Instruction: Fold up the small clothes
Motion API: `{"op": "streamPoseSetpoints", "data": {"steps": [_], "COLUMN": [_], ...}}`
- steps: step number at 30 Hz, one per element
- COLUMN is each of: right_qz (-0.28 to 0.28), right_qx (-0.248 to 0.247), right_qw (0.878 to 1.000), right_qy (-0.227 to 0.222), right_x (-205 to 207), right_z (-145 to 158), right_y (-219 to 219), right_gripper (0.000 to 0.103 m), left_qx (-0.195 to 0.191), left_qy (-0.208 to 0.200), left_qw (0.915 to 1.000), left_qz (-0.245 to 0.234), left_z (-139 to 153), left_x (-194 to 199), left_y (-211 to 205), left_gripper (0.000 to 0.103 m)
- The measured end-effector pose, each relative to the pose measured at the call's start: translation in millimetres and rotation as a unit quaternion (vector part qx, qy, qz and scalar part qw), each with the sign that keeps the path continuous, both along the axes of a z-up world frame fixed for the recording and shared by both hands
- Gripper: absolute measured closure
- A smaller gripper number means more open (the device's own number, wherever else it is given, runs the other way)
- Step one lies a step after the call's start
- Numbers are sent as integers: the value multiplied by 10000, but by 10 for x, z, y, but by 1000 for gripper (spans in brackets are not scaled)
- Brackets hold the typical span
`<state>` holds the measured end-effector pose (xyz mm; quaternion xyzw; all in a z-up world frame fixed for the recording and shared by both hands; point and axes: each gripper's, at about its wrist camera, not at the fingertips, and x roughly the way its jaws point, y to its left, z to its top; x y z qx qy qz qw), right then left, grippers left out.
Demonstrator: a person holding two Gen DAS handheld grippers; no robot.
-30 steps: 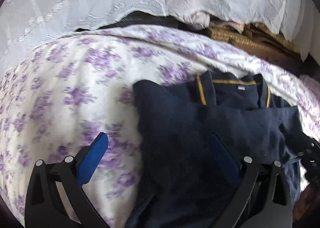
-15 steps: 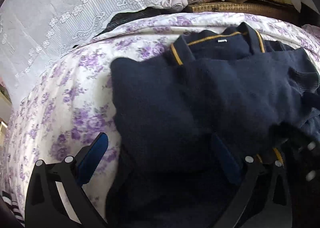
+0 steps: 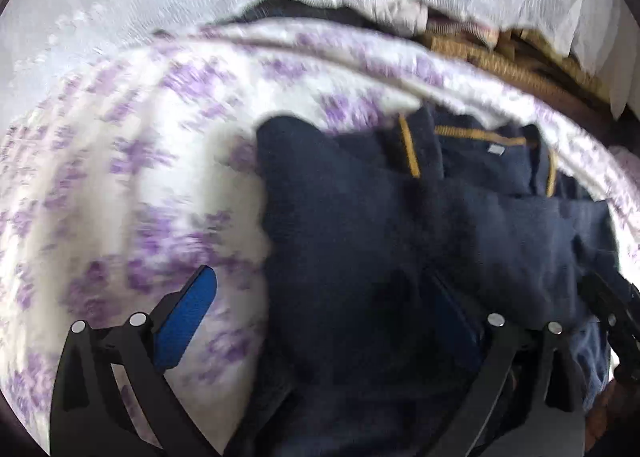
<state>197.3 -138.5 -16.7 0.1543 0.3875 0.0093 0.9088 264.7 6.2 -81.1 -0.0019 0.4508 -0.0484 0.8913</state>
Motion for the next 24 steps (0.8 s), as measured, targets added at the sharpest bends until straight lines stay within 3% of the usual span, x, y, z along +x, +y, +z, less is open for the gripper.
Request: {"op": "streamPoseSetpoints", "data": {"steps": [2, 5, 7, 9, 13, 17, 20, 24], "right_qz": [98, 372, 462, 182, 111, -62, -282, -422], "right_qx": [121, 19, -278, -203, 276, 395, 582, 855], "right_qw": [9999, 9987, 9977, 9985, 9996, 9992, 9978, 9945], "right_qy": [-51, 351, 403, 484, 4, -47, -127, -434], "right_x": [-133, -236, -306, -404, -812, -1219, -1509, -1793], "right_z": [69, -84, -154, -115, 125, 153, 122, 211], "right_y": [11, 117, 201, 173, 72, -58, -185, -287], "right_gripper": [25, 20, 19, 19, 19, 19, 18, 19], "left_qx": [133, 501, 726, 766, -60, -323, -706, -1528], "left_qy": [6, 274, 439, 306, 355, 359, 699, 1008], "left_qw": [9996, 9969, 9946, 9955, 9979, 9973, 9936, 9810], "left_qz": [-245, -549, -601, -476, -533, -562, -531, -643], "left_z": [37, -90, -225, -150, 161, 216, 74, 9], "left_x": [-121, -386, -546, -673, -1069, -1473, -1661, -1760], "left_y": [-52, -177, -192, -105, 193, 448, 680, 822], "left_gripper": [5, 4, 4, 4, 4, 4, 4, 4]}}
